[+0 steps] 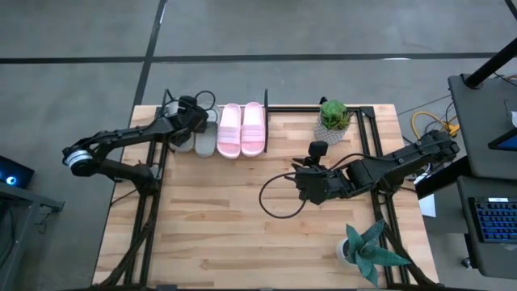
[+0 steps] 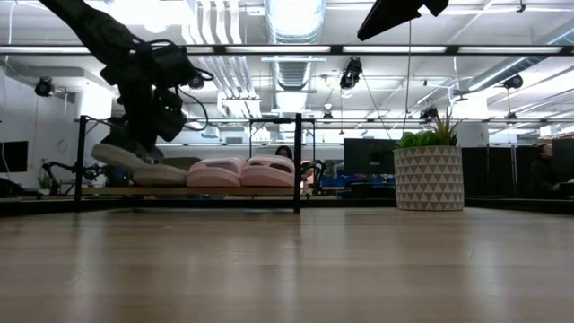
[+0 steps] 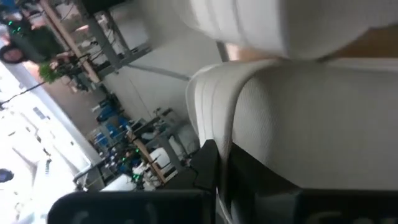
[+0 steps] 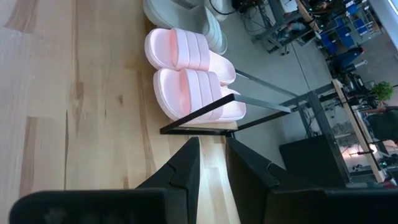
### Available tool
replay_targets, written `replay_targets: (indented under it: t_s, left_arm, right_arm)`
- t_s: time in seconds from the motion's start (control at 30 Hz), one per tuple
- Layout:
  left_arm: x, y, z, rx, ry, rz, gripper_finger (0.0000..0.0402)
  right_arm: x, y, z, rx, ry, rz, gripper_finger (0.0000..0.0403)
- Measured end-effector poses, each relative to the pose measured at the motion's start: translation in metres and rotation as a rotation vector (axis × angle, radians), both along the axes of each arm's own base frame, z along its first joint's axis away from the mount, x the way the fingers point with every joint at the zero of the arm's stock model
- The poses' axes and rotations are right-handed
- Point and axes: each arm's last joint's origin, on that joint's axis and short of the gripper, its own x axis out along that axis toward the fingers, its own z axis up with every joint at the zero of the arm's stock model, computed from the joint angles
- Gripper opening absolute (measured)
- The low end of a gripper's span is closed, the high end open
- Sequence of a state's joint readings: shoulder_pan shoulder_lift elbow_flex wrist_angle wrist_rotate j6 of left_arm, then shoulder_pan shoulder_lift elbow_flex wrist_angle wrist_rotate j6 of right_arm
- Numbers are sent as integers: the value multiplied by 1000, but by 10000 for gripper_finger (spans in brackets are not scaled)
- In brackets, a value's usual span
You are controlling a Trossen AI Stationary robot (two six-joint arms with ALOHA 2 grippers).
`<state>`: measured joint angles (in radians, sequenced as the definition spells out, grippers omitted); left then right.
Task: Pick and place slides into the shelf
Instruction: Put the gray slipper on the shelf
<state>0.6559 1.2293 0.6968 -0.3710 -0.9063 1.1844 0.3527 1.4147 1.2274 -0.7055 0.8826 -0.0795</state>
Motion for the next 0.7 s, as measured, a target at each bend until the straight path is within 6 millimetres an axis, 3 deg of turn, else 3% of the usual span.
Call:
replay_targets:
  t_s: [0.4,0.7]
  left_arm:
    - [2,0,-5,-57,-64,-31,6]
    - [2,-2,-13,-139,-105,-80,78]
  right_arm:
    - [0,0,0,0,0,0,68]
    - [0,0,0,0,0,0,68]
